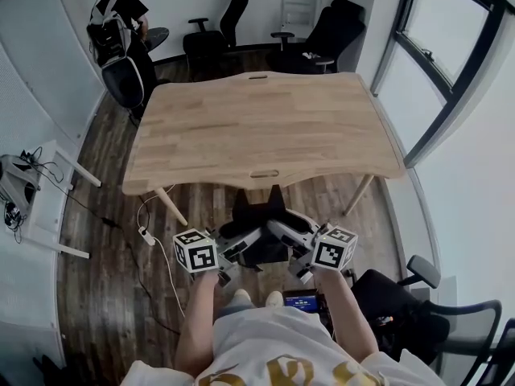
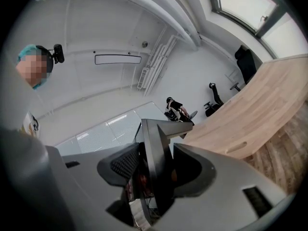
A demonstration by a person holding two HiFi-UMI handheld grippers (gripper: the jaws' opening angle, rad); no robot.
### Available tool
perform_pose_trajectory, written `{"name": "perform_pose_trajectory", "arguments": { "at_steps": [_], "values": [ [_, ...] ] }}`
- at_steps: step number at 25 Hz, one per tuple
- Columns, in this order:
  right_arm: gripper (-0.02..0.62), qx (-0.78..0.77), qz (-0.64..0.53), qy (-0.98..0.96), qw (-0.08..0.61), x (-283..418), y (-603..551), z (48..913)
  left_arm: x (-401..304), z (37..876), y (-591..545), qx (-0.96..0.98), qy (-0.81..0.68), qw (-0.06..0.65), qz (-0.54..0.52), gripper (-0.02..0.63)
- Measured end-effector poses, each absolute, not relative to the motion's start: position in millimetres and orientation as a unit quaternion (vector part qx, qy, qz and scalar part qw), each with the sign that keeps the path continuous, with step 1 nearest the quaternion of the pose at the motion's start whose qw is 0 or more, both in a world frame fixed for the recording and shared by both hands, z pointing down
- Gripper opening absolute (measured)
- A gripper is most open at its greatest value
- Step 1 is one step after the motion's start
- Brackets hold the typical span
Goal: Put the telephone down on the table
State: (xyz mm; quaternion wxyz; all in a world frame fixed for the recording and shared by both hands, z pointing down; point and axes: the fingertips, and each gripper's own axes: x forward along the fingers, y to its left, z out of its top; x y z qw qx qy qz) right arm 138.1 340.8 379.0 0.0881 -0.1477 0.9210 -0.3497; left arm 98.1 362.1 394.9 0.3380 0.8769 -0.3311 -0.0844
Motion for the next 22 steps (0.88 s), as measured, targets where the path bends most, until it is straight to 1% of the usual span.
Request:
{"name": "perform_pose_trajectory", "arguments": {
  "at_steps": [14,22],
  "values": [
    [0.213,-0.148,-0.353,0.920,0.080,140.5,294.0,393.8,102.9,411.1,315.8,0.878,-0.314,0.353,-0.083,0.219],
    [0.213,-0.160,-0.370,0.912,0.074,123.1,229.8,415.0,85.8,431.3,251.1,0.877,-0.300,0.367,-0.080,0.218]
  ]
}}
